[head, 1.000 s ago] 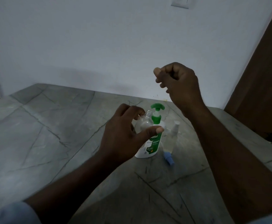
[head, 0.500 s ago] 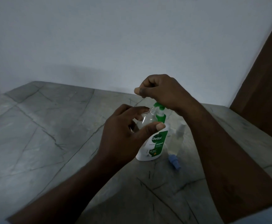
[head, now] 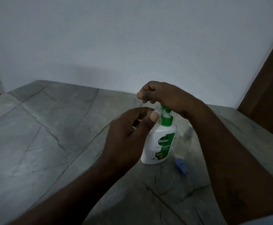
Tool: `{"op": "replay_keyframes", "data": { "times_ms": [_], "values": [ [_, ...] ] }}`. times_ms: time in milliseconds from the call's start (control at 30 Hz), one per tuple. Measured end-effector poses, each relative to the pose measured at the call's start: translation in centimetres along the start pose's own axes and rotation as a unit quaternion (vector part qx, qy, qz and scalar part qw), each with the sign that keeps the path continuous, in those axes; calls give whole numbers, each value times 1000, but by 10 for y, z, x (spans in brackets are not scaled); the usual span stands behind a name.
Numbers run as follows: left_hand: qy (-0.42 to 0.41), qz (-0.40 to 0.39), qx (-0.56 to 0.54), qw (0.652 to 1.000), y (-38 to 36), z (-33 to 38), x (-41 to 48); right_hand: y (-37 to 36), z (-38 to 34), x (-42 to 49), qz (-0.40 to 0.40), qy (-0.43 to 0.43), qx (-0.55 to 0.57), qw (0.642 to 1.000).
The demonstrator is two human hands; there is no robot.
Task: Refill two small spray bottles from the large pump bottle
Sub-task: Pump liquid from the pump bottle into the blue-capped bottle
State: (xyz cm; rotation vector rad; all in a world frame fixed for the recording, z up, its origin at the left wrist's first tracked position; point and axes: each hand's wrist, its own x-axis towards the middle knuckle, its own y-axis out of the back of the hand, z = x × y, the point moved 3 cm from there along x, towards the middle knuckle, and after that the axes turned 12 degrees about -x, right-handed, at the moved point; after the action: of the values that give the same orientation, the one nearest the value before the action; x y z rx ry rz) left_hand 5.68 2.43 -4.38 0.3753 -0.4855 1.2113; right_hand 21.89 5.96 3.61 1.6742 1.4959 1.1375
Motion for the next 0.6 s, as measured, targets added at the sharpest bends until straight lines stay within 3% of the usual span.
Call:
{"op": "replay_keyframes", "data": {
  "times_ms": [267, 433, 600],
  "values": [
    [3, -13, -71, 997, -3, -2, -5, -6, 3, -2, -24, -17, -24, 999],
    [16, -40, -142, 989, -5, 0, -6, 0, -1, -4, 46, -9, -42, 998],
    [51, -88, -137, 985, -5, -6, -7, 4, -5, -6, 90, -10, -60, 994]
  ]
}}
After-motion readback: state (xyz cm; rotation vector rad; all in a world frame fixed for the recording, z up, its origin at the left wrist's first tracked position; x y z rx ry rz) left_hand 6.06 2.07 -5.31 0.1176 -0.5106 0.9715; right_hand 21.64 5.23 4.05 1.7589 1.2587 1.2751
